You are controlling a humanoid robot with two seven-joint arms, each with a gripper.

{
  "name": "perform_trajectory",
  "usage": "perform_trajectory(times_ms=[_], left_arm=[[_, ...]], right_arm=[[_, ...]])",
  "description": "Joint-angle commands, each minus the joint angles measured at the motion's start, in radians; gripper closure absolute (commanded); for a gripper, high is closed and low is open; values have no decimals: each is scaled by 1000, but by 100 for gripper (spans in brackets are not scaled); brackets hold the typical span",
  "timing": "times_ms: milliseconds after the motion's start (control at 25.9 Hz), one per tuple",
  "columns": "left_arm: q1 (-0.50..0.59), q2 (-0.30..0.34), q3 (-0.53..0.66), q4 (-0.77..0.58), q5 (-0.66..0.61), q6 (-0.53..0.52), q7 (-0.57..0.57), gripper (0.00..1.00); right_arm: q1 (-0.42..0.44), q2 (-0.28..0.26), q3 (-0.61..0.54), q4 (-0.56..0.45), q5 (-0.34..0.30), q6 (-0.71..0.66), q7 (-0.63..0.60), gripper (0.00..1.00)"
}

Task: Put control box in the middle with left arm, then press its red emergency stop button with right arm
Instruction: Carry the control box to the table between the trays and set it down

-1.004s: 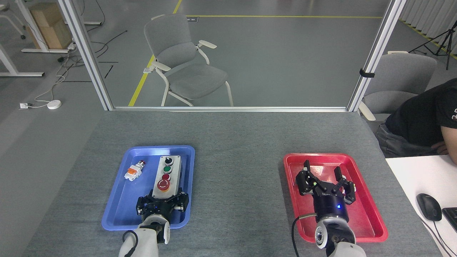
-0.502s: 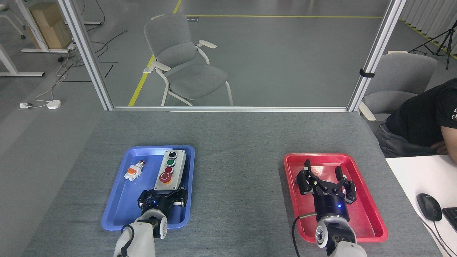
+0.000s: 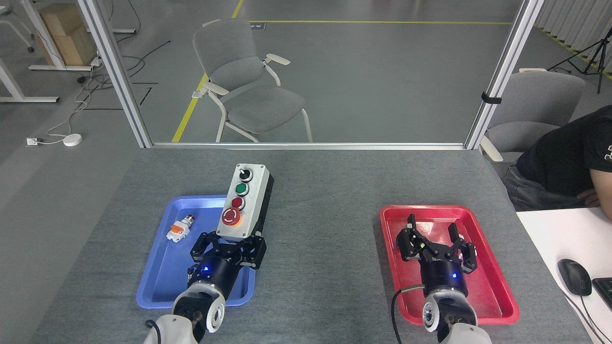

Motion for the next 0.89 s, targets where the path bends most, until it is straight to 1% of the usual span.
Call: perform_trajectory(times_ms=[0,39,116,309,348,541,618,850], left_arm=[[10,-22,-122,-22,-5,-11,0,100],[9,-34,-158,-9,-7,-5,-2,100],[3,-78,-220,35,-36,7,-5,100],[-28,-197,-308,210,-205,14,-6,100],[-37,-206,-316,248,-215,15,-6,100],[-115,-207,-414,379,-205,50,-6,100],[-137,-207,-415,419,-200,57,-6,100],[-151,-207,-414,451,-185,58,-13,100]], right_arm=[[0,0,0,0,0,0,0,0],[2,0,0,0,0,0,0,0],[2,0,0,0,0,0,0,0],[2,0,0,0,0,2,0,0],[2,0,0,0,0,2,0,0],[2,0,0,0,0,3,0,0],[3,0,0,0,0,3,0,0],[3,0,0,0,0,3,0,0]])
